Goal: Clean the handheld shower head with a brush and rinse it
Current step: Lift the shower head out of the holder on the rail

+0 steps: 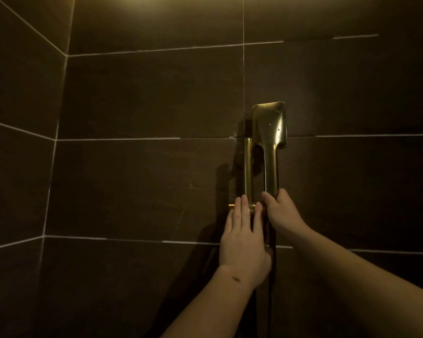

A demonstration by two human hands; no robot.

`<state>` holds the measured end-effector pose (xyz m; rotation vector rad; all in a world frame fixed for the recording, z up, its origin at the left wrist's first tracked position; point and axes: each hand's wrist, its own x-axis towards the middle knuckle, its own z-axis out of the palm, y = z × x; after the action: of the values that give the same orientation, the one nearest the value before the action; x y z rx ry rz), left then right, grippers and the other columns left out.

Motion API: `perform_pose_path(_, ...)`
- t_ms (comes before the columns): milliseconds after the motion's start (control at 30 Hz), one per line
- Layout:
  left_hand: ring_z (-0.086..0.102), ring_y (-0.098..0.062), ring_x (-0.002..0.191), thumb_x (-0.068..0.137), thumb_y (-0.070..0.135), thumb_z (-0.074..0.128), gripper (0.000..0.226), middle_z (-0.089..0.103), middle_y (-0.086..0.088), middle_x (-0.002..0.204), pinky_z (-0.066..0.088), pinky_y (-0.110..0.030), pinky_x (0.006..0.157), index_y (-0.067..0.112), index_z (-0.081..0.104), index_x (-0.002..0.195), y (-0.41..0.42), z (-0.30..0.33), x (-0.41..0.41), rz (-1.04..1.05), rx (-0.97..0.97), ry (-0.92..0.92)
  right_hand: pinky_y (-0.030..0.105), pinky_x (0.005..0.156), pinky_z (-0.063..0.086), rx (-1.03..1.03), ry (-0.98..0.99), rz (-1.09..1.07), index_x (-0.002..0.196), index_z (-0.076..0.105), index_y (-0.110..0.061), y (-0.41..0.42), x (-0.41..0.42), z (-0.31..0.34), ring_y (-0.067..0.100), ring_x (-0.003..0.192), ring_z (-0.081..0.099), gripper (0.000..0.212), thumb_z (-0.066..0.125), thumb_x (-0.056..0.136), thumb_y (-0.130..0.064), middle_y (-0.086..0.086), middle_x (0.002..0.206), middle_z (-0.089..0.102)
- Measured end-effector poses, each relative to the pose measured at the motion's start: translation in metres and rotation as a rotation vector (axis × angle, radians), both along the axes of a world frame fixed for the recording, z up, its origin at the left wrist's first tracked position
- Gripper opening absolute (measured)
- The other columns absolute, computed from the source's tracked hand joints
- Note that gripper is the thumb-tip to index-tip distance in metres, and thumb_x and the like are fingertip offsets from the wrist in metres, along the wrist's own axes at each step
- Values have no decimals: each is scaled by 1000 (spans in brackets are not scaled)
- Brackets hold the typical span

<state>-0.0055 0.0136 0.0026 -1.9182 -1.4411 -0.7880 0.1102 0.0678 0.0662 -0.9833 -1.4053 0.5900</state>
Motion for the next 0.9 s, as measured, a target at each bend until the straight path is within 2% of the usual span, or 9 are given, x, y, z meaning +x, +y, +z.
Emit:
perform_pose_path(200, -29, -30, 151, 99, 52, 48, 92, -30, -15, 164, -13, -47, 121, 21, -12, 162, -3, 4, 0, 10, -75, 14, 31, 64, 53, 56, 43, -39, 118, 51, -16, -4, 6, 30, 17, 90, 66, 25, 50, 101, -35, 5, 104, 63)
perform_pose_path(333, -30, -29, 152, 99, 54, 45, 92, -31, -13, 166, -12, -46, 121, 25, -16, 162, -7, 6, 1, -32, -140, -25, 19, 51, 50, 121, 0, -105, 136, 40, -19, -18, 27, 36, 9, 80, 63, 37, 49, 102, -29, -5, 118, 56)
perform_pose_path(400, -29, -29, 153, 98, 54, 45, 93, -29, -12, 167, -11, -45, 121, 26, -16, 162, -11, 8, -2, -65, -176, -35, 16, 45, 47, 147, -41, -146, 143, 35, -17, -29, 38, 30, 5, 69, 57, 44, 48, 102, -30, -11, 113, 52)
perform_pose_path(500, -26, -28, 155, 95, 56, 49, 98, -28, -11, 169, -5, -46, 125, 27, -16, 162, -17, 14, -8, -81, -231, -25, 26, 64, 51, 134, -54, -129, 139, 38, -11, -50, 51, 9, 13, 86, 61, 44, 47, 103, -34, 2, 107, 59)
perform_pose_path(567, -23, -27, 156, 93, 60, 50, 100, -26, -10, 170, 0, -45, 125, 28, -14, 163, -20, 20, -11, -71, -273, -16, 34, 78, 50, 98, -72, -114, 142, 35, -8, -68, 56, -15, 22, 104, 58, 49, 46, 102, -36, 9, 118, 56)
perform_pose_path(667, -20, -25, 157, 94, 65, 47, 96, -21, -8, 172, 8, -45, 125, 28, -6, 165, -25, 27, -13, -67, -340, -49, 44, 97, 48, 35, -75, -106, 144, 34, -10, -99, 61, -60, 23, 118, 54, 53, 46, 102, -40, 9, 128, 53)
perform_pose_path(733, -18, -23, 158, 97, 66, 42, 87, -15, -4, 173, 9, -47, 125, 27, 5, 166, -29, 25, -11, -136, -383, -146, 45, 94, 53, -7, -43, -84, 141, 38, -12, -121, 63, -94, 18, 116, 59, 49, 47, 102, -40, 8, 128, 57)
perform_pose_path(800, -12, -20, 159, 98, 69, 36, 79, -5, 1, 175, 5, -47, 125, 28, 20, 164, -37, 12, -5, -284, -503, -340, 31, 75, 57, -20, -5, -40, 126, 49, -19, -143, 65, -128, 4, 93, 66, 31, 48, 102, -38, 2, 111, 64)
perform_pose_path(900, 31, -6, 150, 89, 80, 38, 83, 38, 12, 164, 14, -44, 127, 36, 33, 159, -73, -36, 4, -687, -844, -785, 30, 71, 57, -78, 1, -23, 108, 51, -31, -170, 67, -185, 0, 83, 68, 12, 48, 101, -40, -5, 102, 67)
